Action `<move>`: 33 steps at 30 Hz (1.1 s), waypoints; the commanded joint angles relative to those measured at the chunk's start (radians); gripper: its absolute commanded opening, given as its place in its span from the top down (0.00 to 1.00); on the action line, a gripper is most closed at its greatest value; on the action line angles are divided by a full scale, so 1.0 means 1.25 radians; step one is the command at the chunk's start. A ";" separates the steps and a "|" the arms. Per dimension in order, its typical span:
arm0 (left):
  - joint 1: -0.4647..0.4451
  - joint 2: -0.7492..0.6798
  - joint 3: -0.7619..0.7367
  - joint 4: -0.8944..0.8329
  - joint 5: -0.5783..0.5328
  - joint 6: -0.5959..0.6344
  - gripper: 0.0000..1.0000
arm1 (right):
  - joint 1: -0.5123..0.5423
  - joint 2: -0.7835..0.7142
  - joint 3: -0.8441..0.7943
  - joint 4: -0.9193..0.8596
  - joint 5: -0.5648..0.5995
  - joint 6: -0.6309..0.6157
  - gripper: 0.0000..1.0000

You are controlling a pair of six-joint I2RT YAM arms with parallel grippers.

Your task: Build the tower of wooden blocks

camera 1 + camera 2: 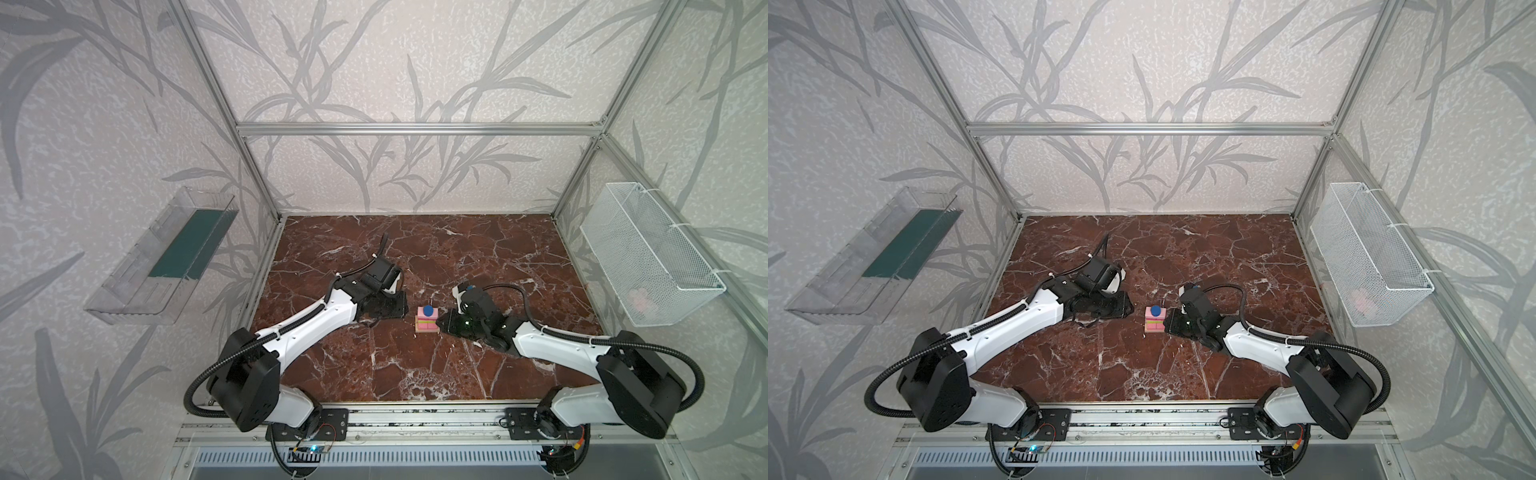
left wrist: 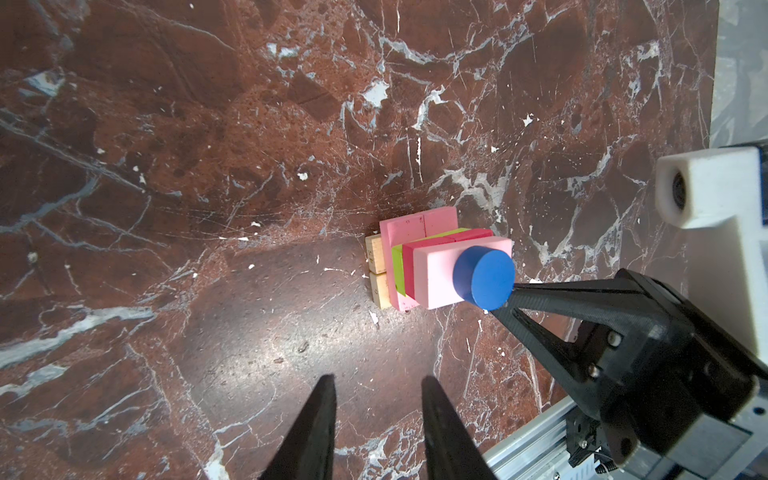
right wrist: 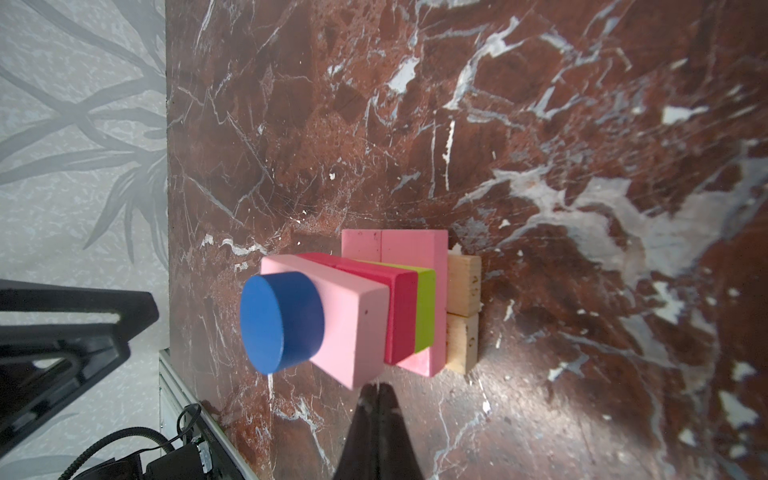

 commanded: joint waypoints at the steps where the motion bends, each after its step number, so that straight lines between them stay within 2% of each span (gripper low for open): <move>1: 0.003 -0.009 0.004 -0.011 -0.008 0.009 0.66 | -0.005 -0.006 0.010 0.014 0.018 0.002 1.00; 16: 0.004 -0.011 0.002 -0.011 -0.009 0.009 0.66 | -0.007 -0.014 0.007 0.015 0.013 0.004 1.00; 28: 0.003 -0.015 -0.005 -0.005 -0.007 0.006 0.66 | -0.008 -0.129 -0.013 -0.087 0.054 -0.007 1.00; 33: 0.004 -0.008 -0.008 0.006 -0.002 0.002 0.64 | -0.018 -0.156 -0.036 -0.097 0.085 -0.007 0.88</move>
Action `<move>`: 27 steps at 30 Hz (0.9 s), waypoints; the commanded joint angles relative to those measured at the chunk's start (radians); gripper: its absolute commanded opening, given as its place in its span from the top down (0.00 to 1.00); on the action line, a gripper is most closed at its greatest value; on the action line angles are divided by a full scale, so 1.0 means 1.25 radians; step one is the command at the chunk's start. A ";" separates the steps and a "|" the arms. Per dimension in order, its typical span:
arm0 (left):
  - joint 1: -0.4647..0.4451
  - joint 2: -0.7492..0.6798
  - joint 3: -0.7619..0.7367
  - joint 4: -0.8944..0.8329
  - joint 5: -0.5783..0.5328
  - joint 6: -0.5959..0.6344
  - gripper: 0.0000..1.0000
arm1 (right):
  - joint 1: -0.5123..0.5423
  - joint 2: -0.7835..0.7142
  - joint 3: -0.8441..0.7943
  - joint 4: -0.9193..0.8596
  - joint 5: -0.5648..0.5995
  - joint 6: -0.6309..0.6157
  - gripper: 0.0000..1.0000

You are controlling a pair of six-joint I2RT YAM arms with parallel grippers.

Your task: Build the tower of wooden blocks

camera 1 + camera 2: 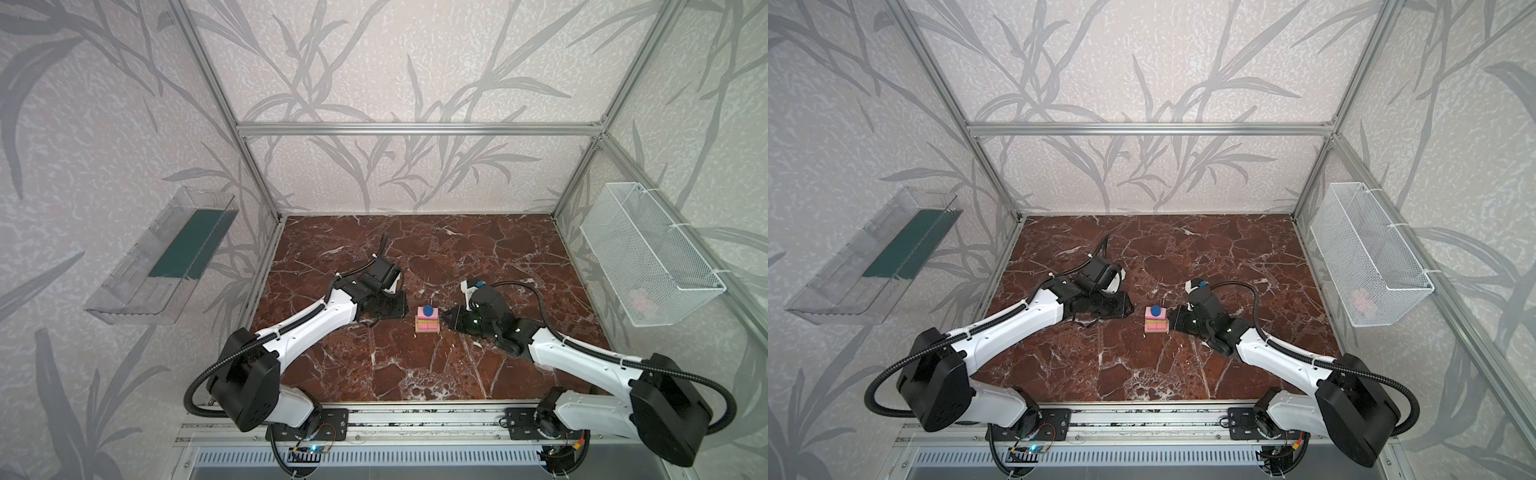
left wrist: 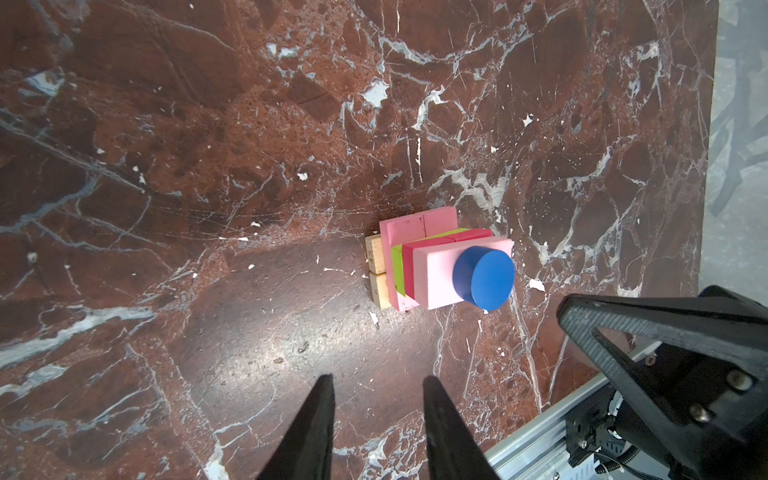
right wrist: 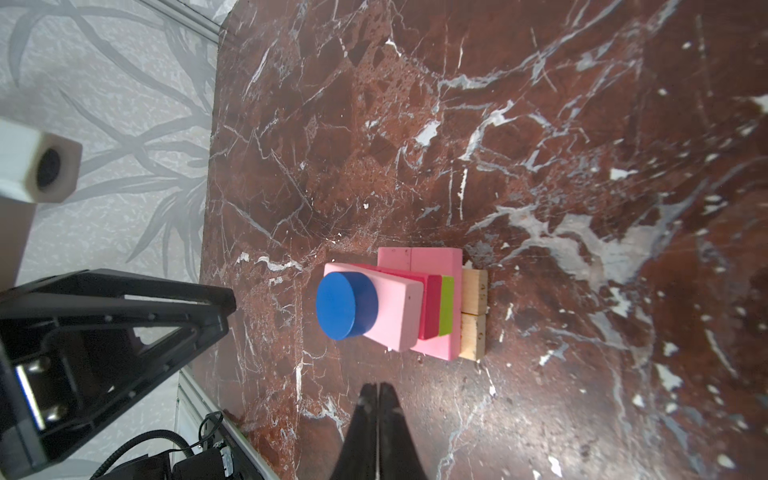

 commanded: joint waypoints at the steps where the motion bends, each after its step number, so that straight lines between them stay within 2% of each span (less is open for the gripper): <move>1: 0.004 -0.005 -0.007 0.009 0.001 0.002 0.64 | -0.014 -0.015 -0.024 -0.037 0.033 -0.006 0.86; 7: 0.004 0.020 -0.004 0.038 0.028 -0.008 0.60 | -0.047 0.007 -0.032 0.001 0.004 -0.011 0.60; 9: 0.004 0.026 -0.005 0.050 0.038 -0.011 0.60 | -0.055 0.015 -0.033 0.023 -0.006 -0.010 0.57; 19: 0.004 0.071 -0.005 0.097 0.076 -0.029 0.63 | -0.067 0.099 -0.023 0.133 -0.066 0.007 0.56; 27: 0.004 0.091 -0.007 0.122 0.085 -0.040 0.65 | -0.072 0.124 -0.025 0.169 -0.072 0.013 0.56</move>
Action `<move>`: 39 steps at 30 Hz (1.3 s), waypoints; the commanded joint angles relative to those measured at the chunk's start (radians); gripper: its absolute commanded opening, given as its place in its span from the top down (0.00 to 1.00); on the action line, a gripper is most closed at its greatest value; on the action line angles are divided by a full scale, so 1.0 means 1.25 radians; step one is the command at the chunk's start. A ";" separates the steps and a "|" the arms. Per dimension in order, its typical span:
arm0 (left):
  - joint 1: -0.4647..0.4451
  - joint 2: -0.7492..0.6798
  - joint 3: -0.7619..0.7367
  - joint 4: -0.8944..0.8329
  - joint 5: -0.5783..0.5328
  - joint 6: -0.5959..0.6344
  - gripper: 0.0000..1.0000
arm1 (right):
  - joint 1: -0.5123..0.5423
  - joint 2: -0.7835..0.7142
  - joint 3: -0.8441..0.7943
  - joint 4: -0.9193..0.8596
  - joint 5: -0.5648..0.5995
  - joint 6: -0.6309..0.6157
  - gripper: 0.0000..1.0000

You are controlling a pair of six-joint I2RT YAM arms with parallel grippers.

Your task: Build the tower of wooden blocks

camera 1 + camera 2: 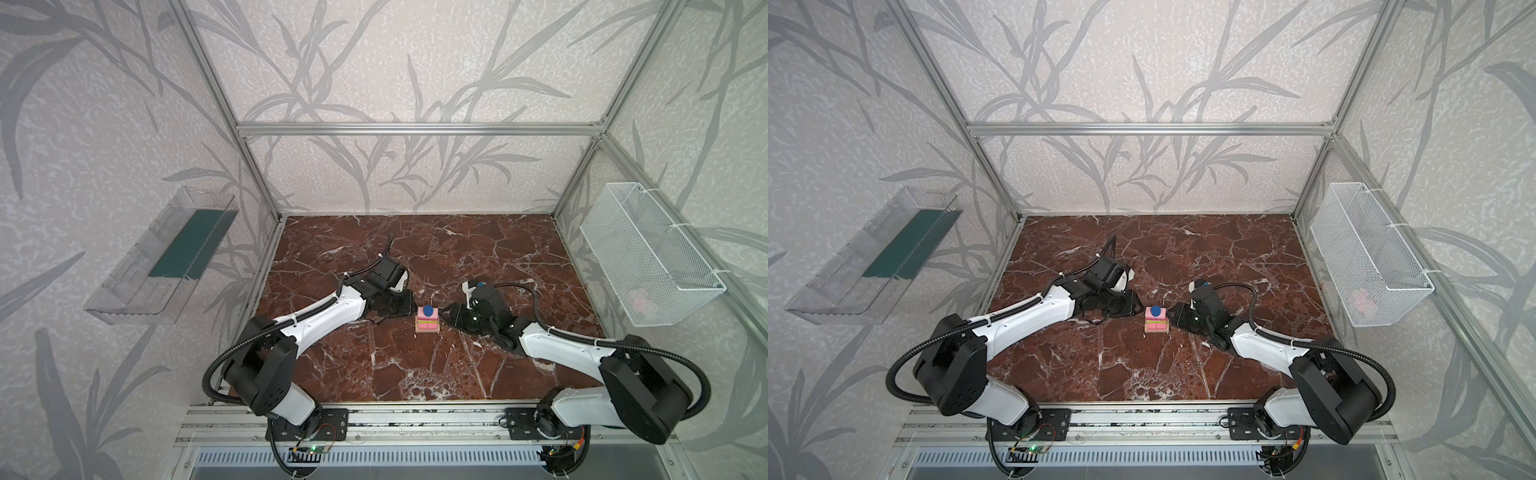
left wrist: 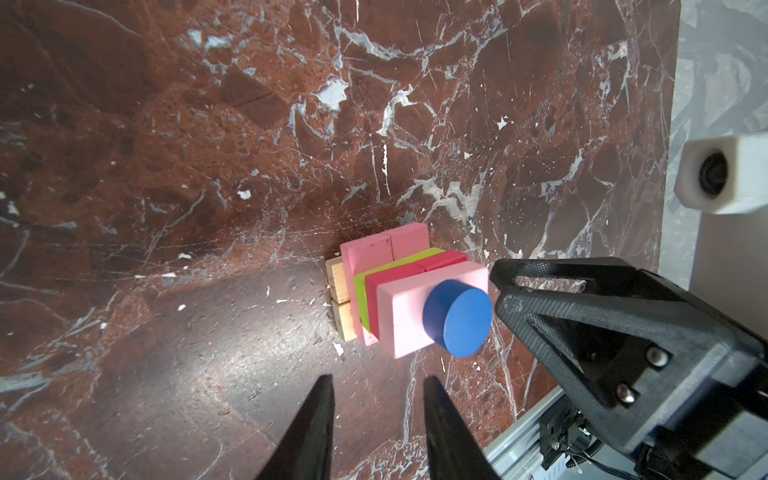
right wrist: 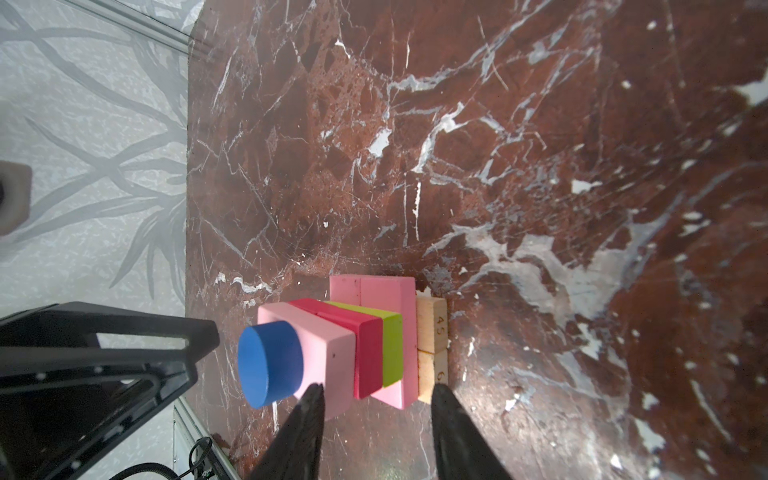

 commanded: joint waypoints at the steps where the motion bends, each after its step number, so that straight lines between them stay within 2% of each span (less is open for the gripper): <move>1: 0.004 0.014 -0.007 0.020 0.011 -0.011 0.65 | -0.006 0.005 -0.001 0.038 -0.009 0.005 0.56; 8: 0.004 0.029 -0.010 0.038 0.018 -0.021 0.66 | -0.008 0.015 -0.003 0.061 -0.012 0.011 0.61; 22: 0.004 0.037 -0.011 0.048 0.030 -0.026 0.68 | -0.009 0.057 -0.006 0.123 -0.032 0.033 0.62; 39: 0.004 0.052 -0.011 0.055 0.043 -0.029 0.68 | -0.009 0.080 -0.009 0.153 -0.049 0.051 0.71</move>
